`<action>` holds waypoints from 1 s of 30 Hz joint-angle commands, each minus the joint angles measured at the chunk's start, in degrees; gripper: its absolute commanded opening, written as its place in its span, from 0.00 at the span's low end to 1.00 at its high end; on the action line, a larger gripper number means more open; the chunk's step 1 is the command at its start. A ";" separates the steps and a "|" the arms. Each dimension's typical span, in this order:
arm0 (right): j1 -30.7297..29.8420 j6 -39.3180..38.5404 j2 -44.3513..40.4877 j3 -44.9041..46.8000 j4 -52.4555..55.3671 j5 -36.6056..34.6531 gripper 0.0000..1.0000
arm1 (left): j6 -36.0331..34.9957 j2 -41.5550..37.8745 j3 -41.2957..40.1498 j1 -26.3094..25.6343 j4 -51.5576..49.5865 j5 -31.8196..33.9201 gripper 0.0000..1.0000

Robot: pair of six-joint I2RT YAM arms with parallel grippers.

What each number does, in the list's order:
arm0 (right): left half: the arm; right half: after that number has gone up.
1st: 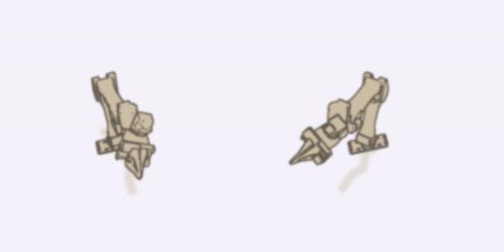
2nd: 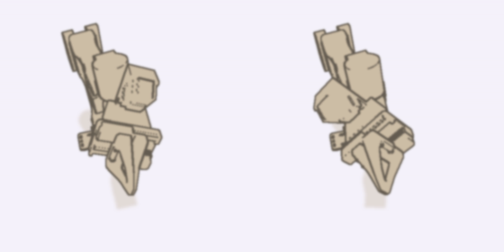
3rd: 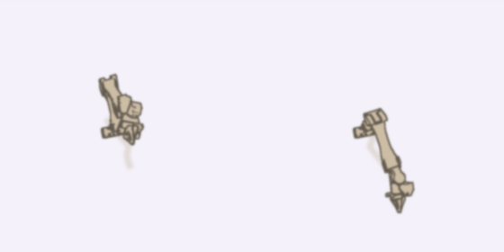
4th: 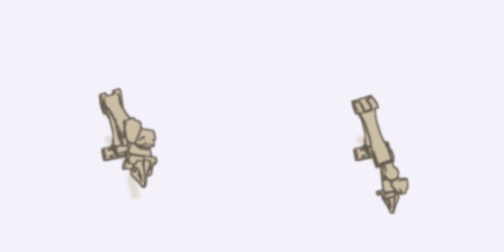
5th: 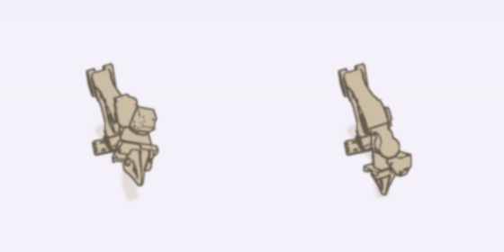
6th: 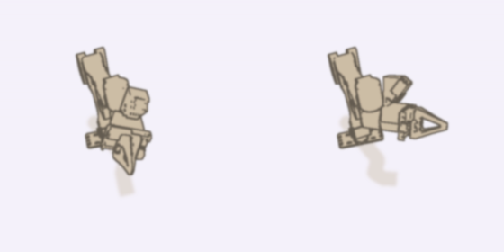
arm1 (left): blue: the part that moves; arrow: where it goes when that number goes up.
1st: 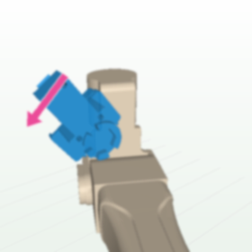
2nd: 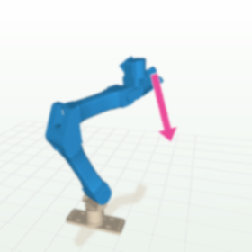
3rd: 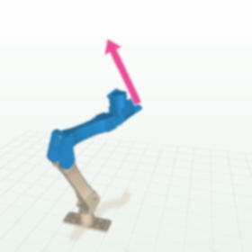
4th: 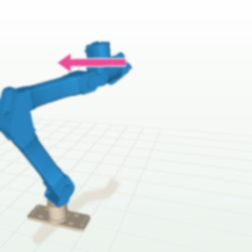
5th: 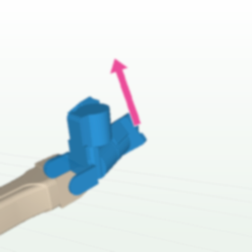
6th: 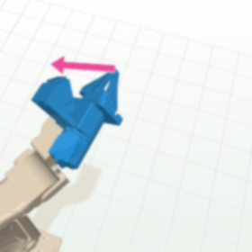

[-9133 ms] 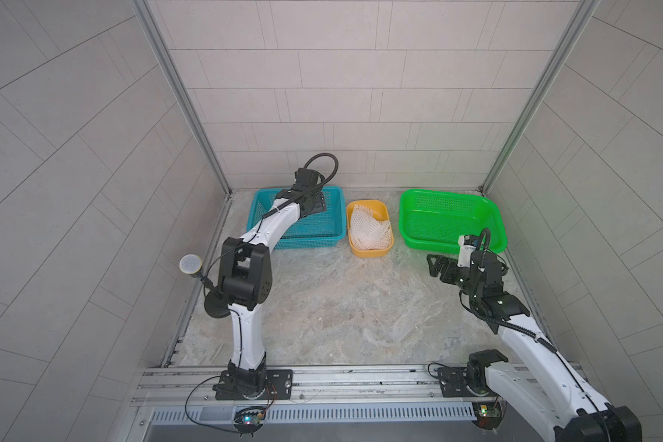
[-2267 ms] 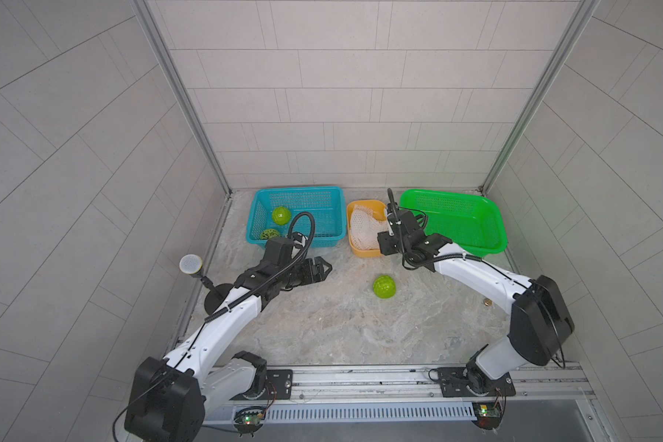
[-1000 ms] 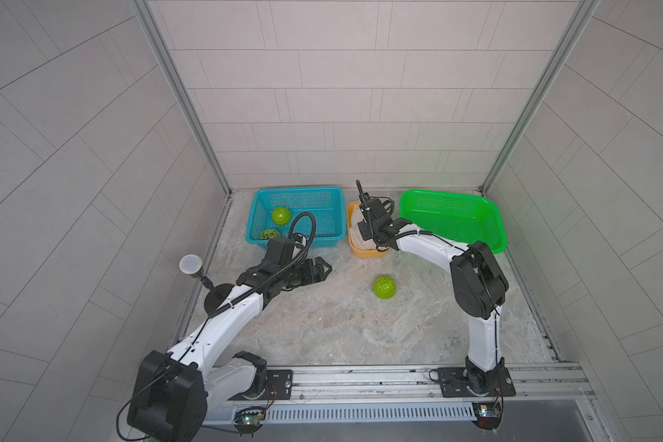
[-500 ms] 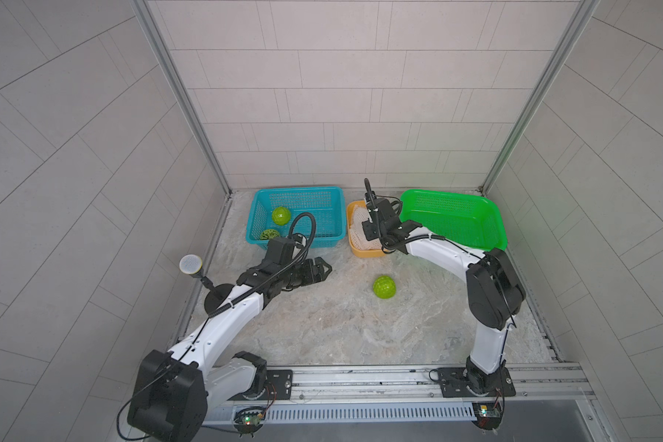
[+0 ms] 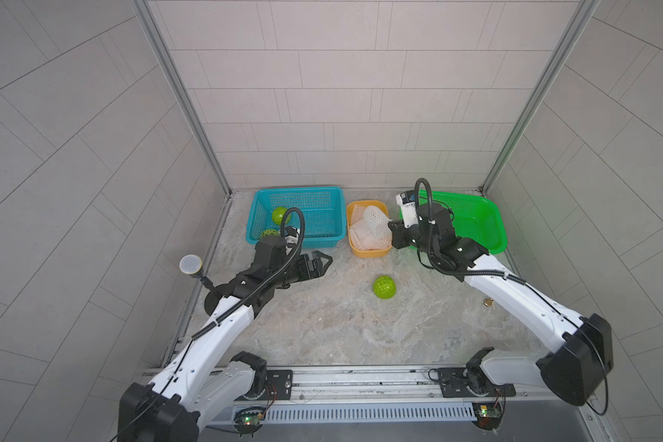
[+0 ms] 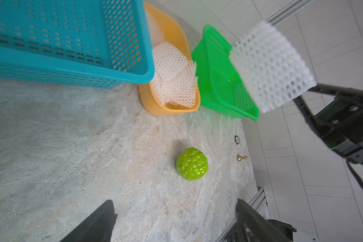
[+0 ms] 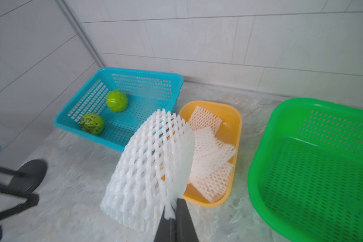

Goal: Sleeve custard apples in foam nets
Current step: Pick up the foam net from the storage box, then open the foam net.

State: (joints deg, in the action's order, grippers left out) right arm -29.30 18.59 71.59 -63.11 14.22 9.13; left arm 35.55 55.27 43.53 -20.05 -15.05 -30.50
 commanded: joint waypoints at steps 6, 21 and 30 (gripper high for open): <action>0.56 2.41 -13.11 11.69 5.38 21.79 0.00 | 4.49 -1.85 0.53 -0.18 11.84 -12.82 0.96; 0.22 7.22 -16.83 17.61 -3.67 35.71 0.00 | 4.06 4.67 -0.34 -5.27 12.41 -20.22 0.97; 0.26 9.48 -16.59 18.53 -7.54 36.05 0.00 | 9.59 5.21 -3.11 -8.07 21.39 -21.84 0.87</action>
State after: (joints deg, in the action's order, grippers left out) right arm -28.86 26.81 55.07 -44.45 10.00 44.14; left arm 43.07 60.82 41.41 -27.62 0.23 -50.54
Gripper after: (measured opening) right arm 0.038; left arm 0.879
